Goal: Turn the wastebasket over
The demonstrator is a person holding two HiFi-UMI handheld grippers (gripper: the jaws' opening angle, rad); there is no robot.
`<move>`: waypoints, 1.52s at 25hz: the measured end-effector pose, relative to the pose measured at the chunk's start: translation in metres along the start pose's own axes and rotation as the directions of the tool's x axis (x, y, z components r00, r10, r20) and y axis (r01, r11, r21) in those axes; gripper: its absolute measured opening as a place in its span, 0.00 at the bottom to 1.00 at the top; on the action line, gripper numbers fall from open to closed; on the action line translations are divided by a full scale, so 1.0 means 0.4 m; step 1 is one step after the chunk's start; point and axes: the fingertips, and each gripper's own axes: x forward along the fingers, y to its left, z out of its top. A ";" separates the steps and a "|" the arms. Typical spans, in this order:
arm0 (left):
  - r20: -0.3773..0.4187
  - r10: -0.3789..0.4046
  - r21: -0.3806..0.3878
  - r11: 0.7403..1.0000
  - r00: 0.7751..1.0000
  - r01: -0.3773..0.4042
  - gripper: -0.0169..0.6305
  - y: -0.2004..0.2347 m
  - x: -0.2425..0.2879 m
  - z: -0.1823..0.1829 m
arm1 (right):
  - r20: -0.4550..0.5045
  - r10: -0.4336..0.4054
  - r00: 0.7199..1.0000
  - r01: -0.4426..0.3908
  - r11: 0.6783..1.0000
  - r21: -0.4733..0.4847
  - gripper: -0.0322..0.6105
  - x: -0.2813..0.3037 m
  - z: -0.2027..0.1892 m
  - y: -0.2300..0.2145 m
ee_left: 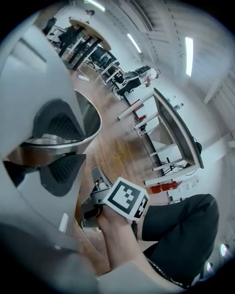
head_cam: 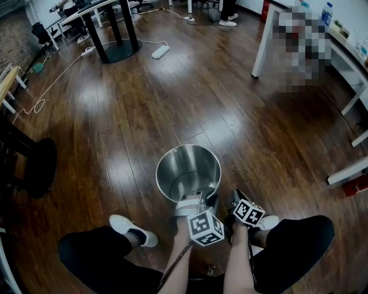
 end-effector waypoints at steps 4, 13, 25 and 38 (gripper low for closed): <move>0.005 -0.043 -0.029 0.999 0.999 0.043 0.18 -0.094 0.005 -0.016 | 0.095 0.055 0.994 -0.051 0.998 -0.038 0.09 -0.056 0.082 0.015; 0.076 0.061 -0.083 0.995 0.995 -0.055 0.29 -0.085 -0.004 -0.025 | 0.185 0.377 0.908 -0.340 0.918 -0.203 0.17 -0.260 0.138 0.211; 0.299 0.613 -0.721 0.647 0.731 -0.248 0.48 -0.058 -0.558 0.075 | 0.265 0.614 0.743 -0.299 0.660 -0.689 0.52 -0.773 0.180 0.448; 0.119 0.817 -0.801 0.415 0.564 -0.432 0.63 -0.473 -0.841 0.254 | 0.180 0.670 0.720 -0.328 0.556 -0.764 0.59 -1.144 0.133 0.223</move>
